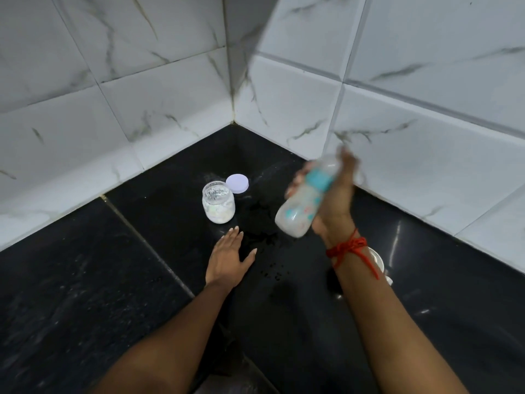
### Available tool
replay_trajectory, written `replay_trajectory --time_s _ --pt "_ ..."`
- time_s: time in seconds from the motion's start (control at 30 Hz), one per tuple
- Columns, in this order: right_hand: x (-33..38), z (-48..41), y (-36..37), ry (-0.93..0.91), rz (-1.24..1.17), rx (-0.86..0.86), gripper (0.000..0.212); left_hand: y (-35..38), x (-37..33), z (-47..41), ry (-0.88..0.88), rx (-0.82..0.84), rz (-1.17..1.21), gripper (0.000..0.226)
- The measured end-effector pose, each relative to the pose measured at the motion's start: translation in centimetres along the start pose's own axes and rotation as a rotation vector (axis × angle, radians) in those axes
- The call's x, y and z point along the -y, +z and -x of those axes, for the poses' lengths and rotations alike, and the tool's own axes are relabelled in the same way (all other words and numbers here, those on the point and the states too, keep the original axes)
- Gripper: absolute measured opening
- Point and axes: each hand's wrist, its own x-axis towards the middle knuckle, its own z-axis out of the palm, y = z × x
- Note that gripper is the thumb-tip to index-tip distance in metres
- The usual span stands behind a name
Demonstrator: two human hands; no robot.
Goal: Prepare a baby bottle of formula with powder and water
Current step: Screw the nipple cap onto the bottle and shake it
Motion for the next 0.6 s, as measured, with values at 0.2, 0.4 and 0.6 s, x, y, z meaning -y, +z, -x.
replay_trajectory --time_s 0.2,0.4,0.6 --pt "-5.8 -8.5 -10.2 -0.048 -0.076 -0.324 0.098 -0.1 0.0 0.1 0.0 -0.001 0.001 0.073" --pt "-0.5 -1.4 0.4 -0.132 -0.079 -0.037 0.051 0.0 0.0 0.2 0.0 -0.007 0.015 0.072" --pt "-0.1 -1.0 1.0 -0.061 -0.035 0.014 0.058 0.0 0.0 0.0 0.002 -0.007 0.006 0.073"
